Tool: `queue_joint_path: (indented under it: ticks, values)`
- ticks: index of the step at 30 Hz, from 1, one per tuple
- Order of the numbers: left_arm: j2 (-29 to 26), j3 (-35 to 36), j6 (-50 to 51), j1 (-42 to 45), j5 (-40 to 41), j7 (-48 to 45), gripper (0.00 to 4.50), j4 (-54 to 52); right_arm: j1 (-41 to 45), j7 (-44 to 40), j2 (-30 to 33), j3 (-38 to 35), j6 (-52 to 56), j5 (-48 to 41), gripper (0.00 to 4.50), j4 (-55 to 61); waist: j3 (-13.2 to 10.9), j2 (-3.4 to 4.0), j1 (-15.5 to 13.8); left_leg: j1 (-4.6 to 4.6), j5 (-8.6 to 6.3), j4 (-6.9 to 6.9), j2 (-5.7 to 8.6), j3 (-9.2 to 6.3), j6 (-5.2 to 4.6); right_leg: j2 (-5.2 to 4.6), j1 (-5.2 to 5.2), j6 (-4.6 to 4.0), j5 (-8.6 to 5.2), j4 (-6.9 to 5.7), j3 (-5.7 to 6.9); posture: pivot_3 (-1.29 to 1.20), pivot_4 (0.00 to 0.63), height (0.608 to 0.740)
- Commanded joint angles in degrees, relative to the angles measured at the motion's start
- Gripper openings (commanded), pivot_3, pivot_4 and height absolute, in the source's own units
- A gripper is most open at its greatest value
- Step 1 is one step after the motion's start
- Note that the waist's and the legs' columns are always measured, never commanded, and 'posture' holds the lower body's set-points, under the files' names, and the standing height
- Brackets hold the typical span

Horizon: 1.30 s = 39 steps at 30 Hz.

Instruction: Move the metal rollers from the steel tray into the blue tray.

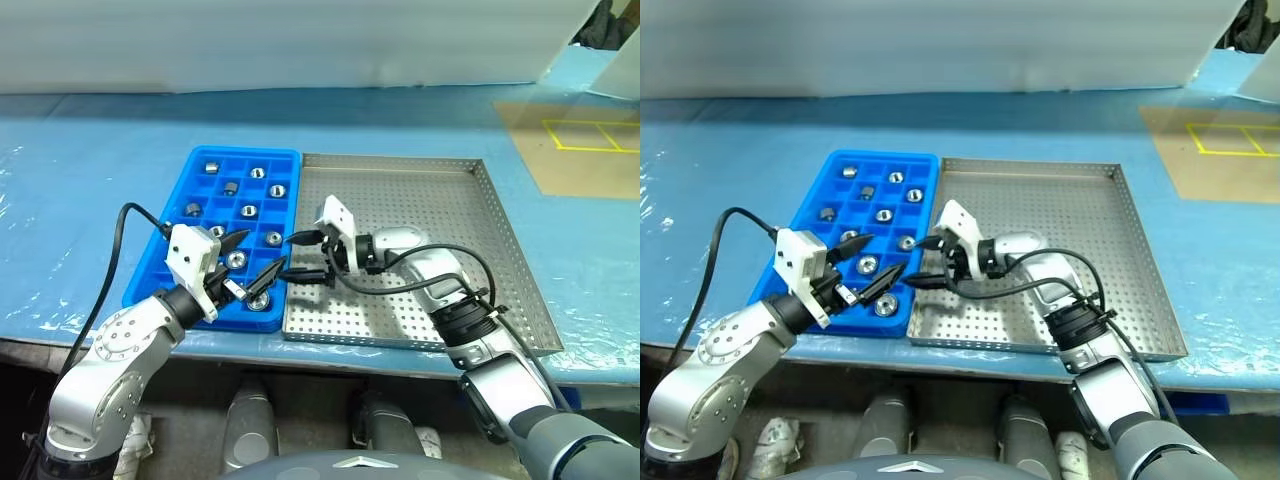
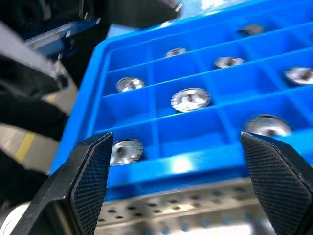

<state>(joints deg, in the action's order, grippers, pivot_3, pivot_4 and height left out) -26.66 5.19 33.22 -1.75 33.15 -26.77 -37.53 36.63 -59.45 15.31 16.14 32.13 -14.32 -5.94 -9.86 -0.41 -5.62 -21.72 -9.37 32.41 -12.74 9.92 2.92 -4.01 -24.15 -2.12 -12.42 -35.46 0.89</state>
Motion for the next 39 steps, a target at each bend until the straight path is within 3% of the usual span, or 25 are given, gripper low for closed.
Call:
queue_joint_path:
  ticks: [1,10,17,39]
  values:
    - [-0.3,-2.9,-2.0,4.8,-0.6,-3.9,4.49,4.2,-1.8,2.9,2.7,-5.8,1.4,-2.5,4.25,4.4,0.0,-0.01,0.3,0.0,0.02,0.0,0.0,0.0,0.02,0.01,0.0,0.0,0.0,0.0,0.0,-0.07,0.15,0.74]
    - [1.7,-8.1,-5.7,11.2,-2.5,-10.9,4.49,14.4,-9.1,15.4,5.8,-14.0,3.0,-2.1,4.46,13.1,0.0,-0.02,4.1,0.05,0.02,0.04,-0.02,0.06,0.02,0.13,-0.02,-0.01,0.01,-0.02,-0.22,-0.29,0.15,0.74]
    - [3.6,-9.9,-8.1,16.9,-4.6,-13.8,4.49,21.7,-15.4,20.0,7.7,-18.7,4.0,-3.9,4.46,20.3,0.0,-0.02,6.4,0.11,0.01,0.12,-0.05,0.1,0.0,0.27,0.0,-0.01,0.02,-0.06,-0.38,-0.37,0.15,0.74]
    - [6.1,-10.5,-9.3,20.1,-6.6,-15.1,4.49,23.7,-19.8,24.9,10.4,-21.9,1.3,-6.4,4.46,22.9,0.0,-0.02,6.6,0.15,-0.14,0.18,-0.07,0.12,-0.25,0.33,0.03,-0.02,0.02,-0.04,-0.46,-0.36,0.15,0.74]
